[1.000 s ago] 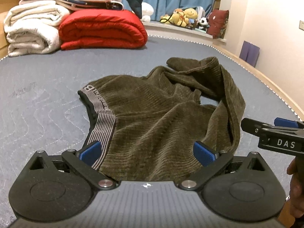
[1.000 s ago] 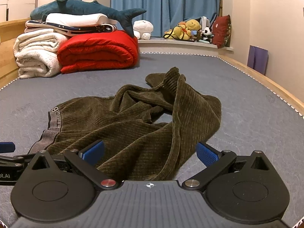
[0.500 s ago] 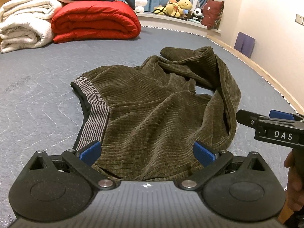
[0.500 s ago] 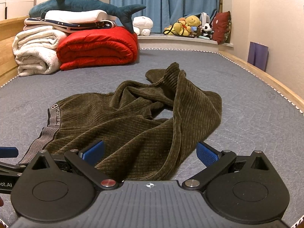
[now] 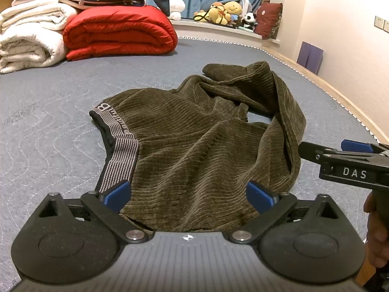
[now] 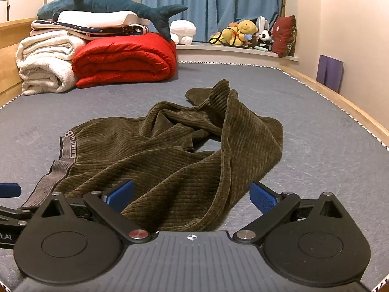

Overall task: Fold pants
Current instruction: 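Move both grippers toward the crumpled olive corduroy pants, then grasp the grey waistband with the left gripper while the right gripper grasps a pant leg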

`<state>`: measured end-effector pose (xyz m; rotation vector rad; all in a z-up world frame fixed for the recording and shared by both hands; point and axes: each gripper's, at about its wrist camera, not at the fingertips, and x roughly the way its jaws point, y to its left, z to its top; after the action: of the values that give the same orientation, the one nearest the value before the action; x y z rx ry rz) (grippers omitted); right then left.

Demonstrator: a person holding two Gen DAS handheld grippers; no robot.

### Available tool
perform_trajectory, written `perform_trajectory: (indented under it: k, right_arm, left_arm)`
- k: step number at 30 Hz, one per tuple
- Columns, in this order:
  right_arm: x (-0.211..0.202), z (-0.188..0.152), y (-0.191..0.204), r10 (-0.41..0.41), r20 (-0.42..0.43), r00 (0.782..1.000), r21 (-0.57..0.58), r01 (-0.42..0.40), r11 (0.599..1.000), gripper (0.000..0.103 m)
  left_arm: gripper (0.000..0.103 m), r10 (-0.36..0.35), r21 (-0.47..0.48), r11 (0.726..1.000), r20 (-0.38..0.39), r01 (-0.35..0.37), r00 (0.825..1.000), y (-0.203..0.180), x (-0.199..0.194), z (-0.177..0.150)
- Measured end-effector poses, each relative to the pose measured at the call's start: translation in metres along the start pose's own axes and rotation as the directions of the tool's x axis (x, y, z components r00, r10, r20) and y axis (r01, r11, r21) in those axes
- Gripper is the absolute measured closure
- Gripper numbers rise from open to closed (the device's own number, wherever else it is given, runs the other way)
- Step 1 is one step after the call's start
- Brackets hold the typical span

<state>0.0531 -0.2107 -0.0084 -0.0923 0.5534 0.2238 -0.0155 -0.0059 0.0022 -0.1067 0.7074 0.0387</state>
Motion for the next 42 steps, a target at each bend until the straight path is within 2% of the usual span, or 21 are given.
perform_trajectory:
  k: [2,5,6,7,9,10,15,19,22,23,24,25,26,27,30,34,36,38,42]
  right_arm:
    - [0.0,-0.001,0.0,-0.01,0.004,1.0,-0.004,0.01,1.0,0.008]
    - [0.001,-0.001,-0.002,-0.021,0.008,1.0,-0.002,0.021,1.0,0.016]
    - [0.002,-0.001,-0.003,-0.023,0.009,1.0,0.001,0.023,1.0,0.022]
    - [0.004,-0.002,-0.004,-0.025,0.007,1.0,0.006,0.025,1.0,0.031]
    - [0.007,0.0,-0.007,-0.022,-0.005,1.0,0.027,0.022,0.999,0.042]
    - [0.009,0.001,-0.009,-0.016,-0.013,1.0,0.049,0.017,0.999,0.045]
    - [0.014,0.009,-0.022,-0.006,-0.027,1.0,0.155,0.011,0.988,0.044]
    - [0.023,0.011,-0.026,0.006,-0.052,0.999,0.215,0.005,0.977,0.038]
    - [0.032,0.01,-0.029,0.001,-0.078,0.997,0.232,0.017,0.972,0.035]
    - [0.036,0.009,-0.03,0.0,-0.088,0.996,0.238,0.021,0.971,0.035]
    - [0.04,0.009,-0.032,-0.002,-0.098,0.995,0.244,0.026,0.97,0.035]
    - [0.045,0.008,-0.034,-0.009,-0.108,0.994,0.249,0.036,0.968,0.035]
    - [0.05,0.007,-0.036,-0.019,-0.121,0.992,0.254,0.05,0.966,0.035]
    - [0.054,0.006,-0.037,-0.027,-0.134,0.991,0.26,0.061,0.964,0.035]
    - [0.068,0.003,-0.043,-0.055,-0.164,0.985,0.271,0.099,0.958,0.035]
    - [0.087,-0.002,-0.048,-0.076,-0.207,0.975,0.281,0.134,0.95,0.035]
    - [0.096,-0.005,-0.05,-0.084,-0.227,0.97,0.282,0.148,0.948,0.035]
    - [0.104,-0.008,-0.051,-0.084,-0.248,0.965,0.283,0.155,0.947,0.035]
    - [0.115,-0.012,-0.052,-0.076,-0.28,0.957,0.295,0.161,0.942,0.035]
  left_arm:
    - [0.006,-0.004,0.003,1.0,-0.001,0.004,1.0,0.001,0.0,0.0]
    - [0.025,-0.016,0.003,1.0,-0.015,0.016,1.0,0.002,0.002,0.0]
    - [0.039,-0.024,0.004,1.0,-0.028,0.024,0.999,0.002,0.004,0.0]
    - [0.06,-0.038,0.001,0.999,-0.042,0.038,0.998,0.003,0.006,0.0]
    - [0.081,-0.068,-0.005,0.998,-0.058,0.068,0.996,0.006,0.008,0.002]
    - [0.084,-0.078,-0.001,0.997,-0.058,0.078,0.995,0.008,0.008,0.004]
    - [0.084,-0.12,-0.048,0.992,-0.127,0.115,0.985,0.04,0.015,0.043]
    - [0.084,-0.078,-0.087,0.994,-0.134,0.066,0.988,0.084,0.03,0.083]
    - [0.083,-0.048,-0.136,0.99,-0.106,0.033,0.993,0.119,0.052,0.089]
    - [0.083,-0.036,-0.166,0.986,-0.123,0.015,0.992,0.13,0.063,0.086]
    - [0.082,-0.029,-0.21,0.978,-0.184,-0.01,0.982,0.139,0.075,0.083]
    - [0.082,-0.058,-0.293,0.956,-0.237,-0.015,0.97,0.149,0.086,0.081]
    - [0.079,-0.115,-0.372,0.928,-0.243,0.017,0.963,0.157,0.093,0.079]
    - [0.071,-0.133,-0.391,0.92,-0.251,0.025,0.959,0.159,0.1,0.08]
    - [0.056,-0.092,-0.355,0.935,-0.272,-0.011,0.958,0.155,0.114,0.084]
    - [0.034,-0.099,-0.359,0.933,-0.298,-0.016,0.949,0.15,0.136,0.085]
    - [0.027,-0.117,-0.359,0.933,-0.321,-0.007,0.94,0.148,0.147,0.082]
    - [0.025,-0.138,-0.356,0.934,-0.339,0.009,0.931,0.146,0.159,0.08]
    - [0.018,-0.105,-0.297,0.955,-0.347,-0.003,0.932,0.134,0.17,0.076]
